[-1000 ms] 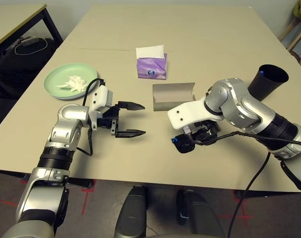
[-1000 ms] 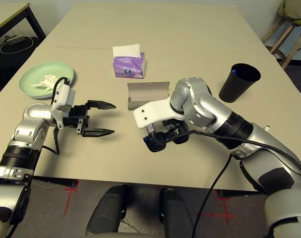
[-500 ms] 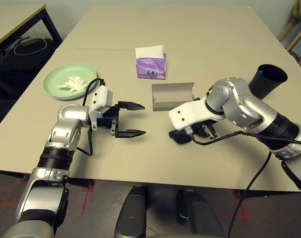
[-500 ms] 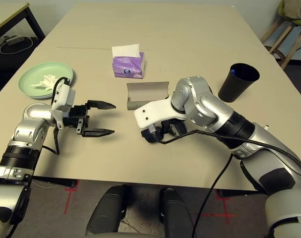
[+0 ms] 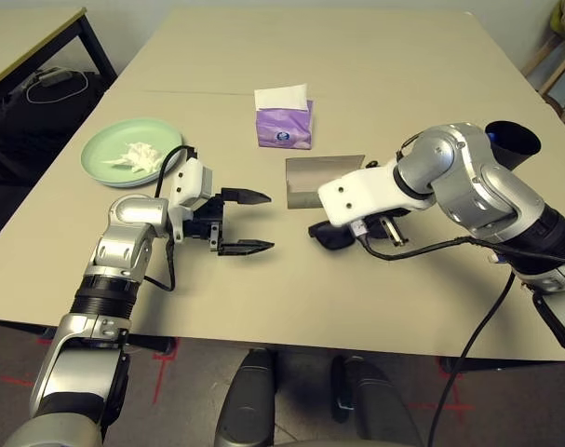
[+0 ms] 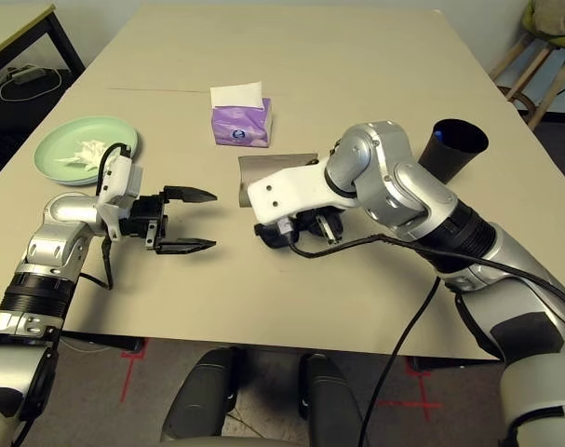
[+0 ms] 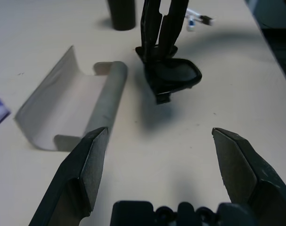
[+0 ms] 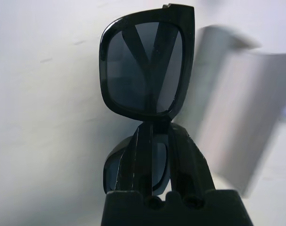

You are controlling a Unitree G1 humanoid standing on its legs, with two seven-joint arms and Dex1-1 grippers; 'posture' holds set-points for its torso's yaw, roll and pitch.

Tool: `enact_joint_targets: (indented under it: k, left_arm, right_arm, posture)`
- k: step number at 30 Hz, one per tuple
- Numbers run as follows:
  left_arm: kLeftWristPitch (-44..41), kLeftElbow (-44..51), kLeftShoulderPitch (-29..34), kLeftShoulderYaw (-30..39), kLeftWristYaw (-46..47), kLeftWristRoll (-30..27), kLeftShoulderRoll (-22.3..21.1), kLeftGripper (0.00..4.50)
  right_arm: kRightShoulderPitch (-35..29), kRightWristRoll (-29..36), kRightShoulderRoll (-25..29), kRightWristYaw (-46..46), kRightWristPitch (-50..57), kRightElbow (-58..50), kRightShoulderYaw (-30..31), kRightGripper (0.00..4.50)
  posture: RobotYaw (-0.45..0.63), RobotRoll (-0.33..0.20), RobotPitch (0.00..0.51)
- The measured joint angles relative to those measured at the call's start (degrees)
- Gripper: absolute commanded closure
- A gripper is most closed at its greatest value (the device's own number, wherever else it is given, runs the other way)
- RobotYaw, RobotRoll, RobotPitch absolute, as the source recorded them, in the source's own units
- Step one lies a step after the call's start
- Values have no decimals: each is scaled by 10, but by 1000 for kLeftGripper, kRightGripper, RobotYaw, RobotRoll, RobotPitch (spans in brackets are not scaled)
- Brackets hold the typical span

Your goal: Organize and tidy the items on the table.

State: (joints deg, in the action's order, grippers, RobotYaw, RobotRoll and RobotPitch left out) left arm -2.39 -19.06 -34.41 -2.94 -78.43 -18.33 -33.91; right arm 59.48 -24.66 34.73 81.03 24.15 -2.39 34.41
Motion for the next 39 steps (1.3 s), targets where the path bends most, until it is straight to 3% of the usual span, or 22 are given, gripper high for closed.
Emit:
enact_joint_targets:
  k: [17, 22, 30, 39]
  left_arm:
    - [-25, -10, -5, 7, 53, 3, -5, 0]
    - [5, -8, -3, 10, 44, -1, -4, 0]
    - [10, 2, 2, 20, 43, -12, -2, 0]
    - [10, 2, -1, 19, 43, -17, 7, 0]
  right_arm:
    - [58, -74, -92, -200, -31, 209, -2, 4190]
    - [68, -84, -109, -243, -46, 253, -2, 4190]
    - [58, -99, -114, -279, -44, 238, -3, 4190]
    - [32, -103, -97, -231, 38, 109, -17, 4190]
  posture:
    - [274, 0, 132]
    - [274, 0, 136]
    - [258, 0, 139]
    - [234, 0, 136]
